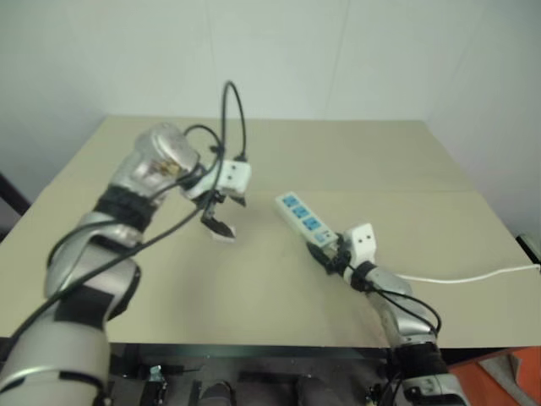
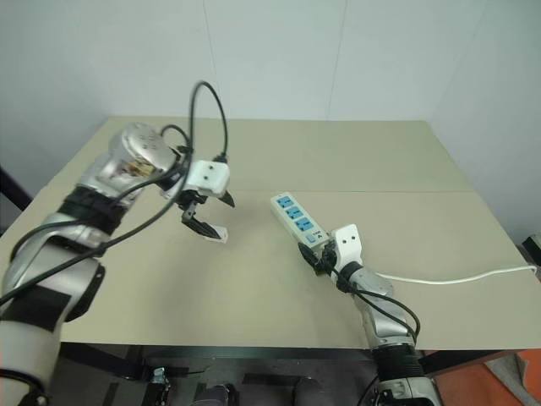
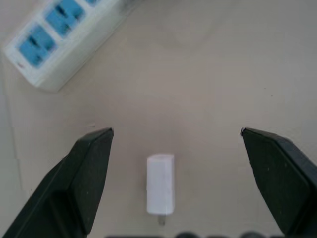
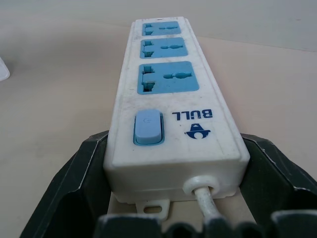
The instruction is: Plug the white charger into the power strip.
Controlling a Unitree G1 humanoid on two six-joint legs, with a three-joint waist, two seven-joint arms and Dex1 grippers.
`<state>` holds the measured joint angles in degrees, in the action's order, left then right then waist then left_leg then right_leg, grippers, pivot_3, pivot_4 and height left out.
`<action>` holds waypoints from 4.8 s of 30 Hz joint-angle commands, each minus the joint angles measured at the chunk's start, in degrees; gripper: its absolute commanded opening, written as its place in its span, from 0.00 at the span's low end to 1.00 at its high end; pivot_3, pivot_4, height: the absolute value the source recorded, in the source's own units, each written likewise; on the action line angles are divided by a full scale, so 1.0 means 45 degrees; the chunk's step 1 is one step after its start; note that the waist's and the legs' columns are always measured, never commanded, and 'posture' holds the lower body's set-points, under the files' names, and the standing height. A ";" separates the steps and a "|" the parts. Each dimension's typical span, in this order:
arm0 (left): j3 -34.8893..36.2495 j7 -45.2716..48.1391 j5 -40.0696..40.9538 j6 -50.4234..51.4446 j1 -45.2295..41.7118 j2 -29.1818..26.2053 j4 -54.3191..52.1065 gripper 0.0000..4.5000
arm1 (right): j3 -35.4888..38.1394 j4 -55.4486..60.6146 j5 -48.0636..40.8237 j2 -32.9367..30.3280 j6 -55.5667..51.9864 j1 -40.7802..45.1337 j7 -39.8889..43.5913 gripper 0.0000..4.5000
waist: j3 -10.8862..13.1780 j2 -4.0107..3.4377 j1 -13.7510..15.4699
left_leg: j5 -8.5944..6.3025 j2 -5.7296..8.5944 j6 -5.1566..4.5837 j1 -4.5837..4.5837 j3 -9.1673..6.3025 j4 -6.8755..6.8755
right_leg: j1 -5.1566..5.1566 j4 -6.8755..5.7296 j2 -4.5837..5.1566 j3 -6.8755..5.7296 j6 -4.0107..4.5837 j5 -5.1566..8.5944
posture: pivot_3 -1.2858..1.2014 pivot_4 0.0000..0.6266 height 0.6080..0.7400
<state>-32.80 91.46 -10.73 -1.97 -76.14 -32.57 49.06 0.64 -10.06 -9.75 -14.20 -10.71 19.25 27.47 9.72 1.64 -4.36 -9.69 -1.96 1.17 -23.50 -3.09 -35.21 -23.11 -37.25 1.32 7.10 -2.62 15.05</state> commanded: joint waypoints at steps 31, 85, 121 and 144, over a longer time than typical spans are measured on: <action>-0.1501 -0.3657 -0.6091 -0.1756 -0.1979 0.3977 0.6404 1.00 | -0.0302 0.0346 0.0110 0.0209 -0.0851 -0.0277 -0.0429 0.76 | 0.0003 0.0007 0.0005 | -0.0001 0.0007 -0.0001 -0.0023 -0.0010 -0.0010 | -0.0003 -0.0004 0.0000 -0.0002 -0.0015 0.0002 | 0.52 0.24 1.00; 0.3849 0.0230 1.0510 0.1612 0.5532 0.0553 -0.1204 0.22 | -0.3848 -0.5043 0.0527 -0.0839 0.2835 0.4070 0.9593 0.76 | -0.0002 0.0000 -0.0405 | 0.0000 -0.0003 0.0000 0.0075 -0.0032 -0.0056 | 0.0022 -0.0172 -0.0009 -0.0014 0.0019 -0.0012 | 0.52 0.24 1.00; 0.0524 0.0230 1.0493 0.0164 0.4492 0.0197 0.1535 0.22 | -0.3847 -0.5114 0.1197 -0.0891 0.3016 0.3826 0.9129 0.76 | -0.0004 0.0002 -0.0438 | -0.0002 -0.0001 0.0000 0.0202 -0.0031 -0.0054 | 0.0165 -0.0149 -0.0013 -0.0011 -0.0007 0.0026 | 0.52 0.24 1.00; 0.0849 0.0230 0.8812 -0.2845 0.5652 0.0293 0.3402 0.22 | -0.3871 -0.4917 0.1240 -0.0875 0.3070 0.3652 0.9059 0.76 | -0.0057 0.0004 -0.0423 | -0.0001 -0.0001 0.0001 0.0264 -0.0027 -0.0050 | 0.0211 -0.0152 -0.0016 -0.0002 0.0003 0.0035 | 0.52 0.24 1.00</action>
<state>-27.96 92.41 35.14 -12.74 -52.91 -29.46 58.93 -15.70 -32.19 -5.59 -17.71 3.25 36.87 67.69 9.46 1.66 -6.26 -9.70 -1.96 1.17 -22.30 -3.21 -35.44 -22.14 -37.92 1.25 7.09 -2.59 15.21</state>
